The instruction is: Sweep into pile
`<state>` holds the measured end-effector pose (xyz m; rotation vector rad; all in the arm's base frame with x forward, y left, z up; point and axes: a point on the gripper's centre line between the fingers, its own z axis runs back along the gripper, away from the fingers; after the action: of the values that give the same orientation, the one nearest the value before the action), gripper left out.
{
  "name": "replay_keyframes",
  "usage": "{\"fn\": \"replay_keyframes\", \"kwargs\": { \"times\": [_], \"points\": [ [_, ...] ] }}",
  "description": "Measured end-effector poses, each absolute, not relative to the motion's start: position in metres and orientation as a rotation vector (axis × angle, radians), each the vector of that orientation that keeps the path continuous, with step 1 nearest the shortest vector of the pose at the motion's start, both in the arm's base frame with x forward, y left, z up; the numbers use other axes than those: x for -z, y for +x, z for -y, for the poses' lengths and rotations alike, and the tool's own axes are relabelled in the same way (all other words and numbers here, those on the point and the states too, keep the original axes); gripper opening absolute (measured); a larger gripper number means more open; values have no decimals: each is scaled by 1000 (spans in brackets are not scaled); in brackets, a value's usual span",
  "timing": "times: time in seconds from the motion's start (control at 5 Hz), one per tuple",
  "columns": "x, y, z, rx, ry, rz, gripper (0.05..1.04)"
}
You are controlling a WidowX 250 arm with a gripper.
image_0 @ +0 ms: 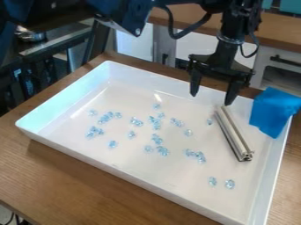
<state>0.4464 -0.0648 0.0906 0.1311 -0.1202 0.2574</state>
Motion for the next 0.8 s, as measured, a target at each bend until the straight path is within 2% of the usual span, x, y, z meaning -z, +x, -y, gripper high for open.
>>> {"fn": "replay_keyframes", "kwargs": {
  "times": [0.2, 0.4, 0.8],
  "points": [
    [-69, 444, 64, -262, 144, 72, 999],
    [-68, 442, 73, -318, 129, 64, 999],
    [-64, 442, 96, -420, 31, 70, 999]
  ]
}}
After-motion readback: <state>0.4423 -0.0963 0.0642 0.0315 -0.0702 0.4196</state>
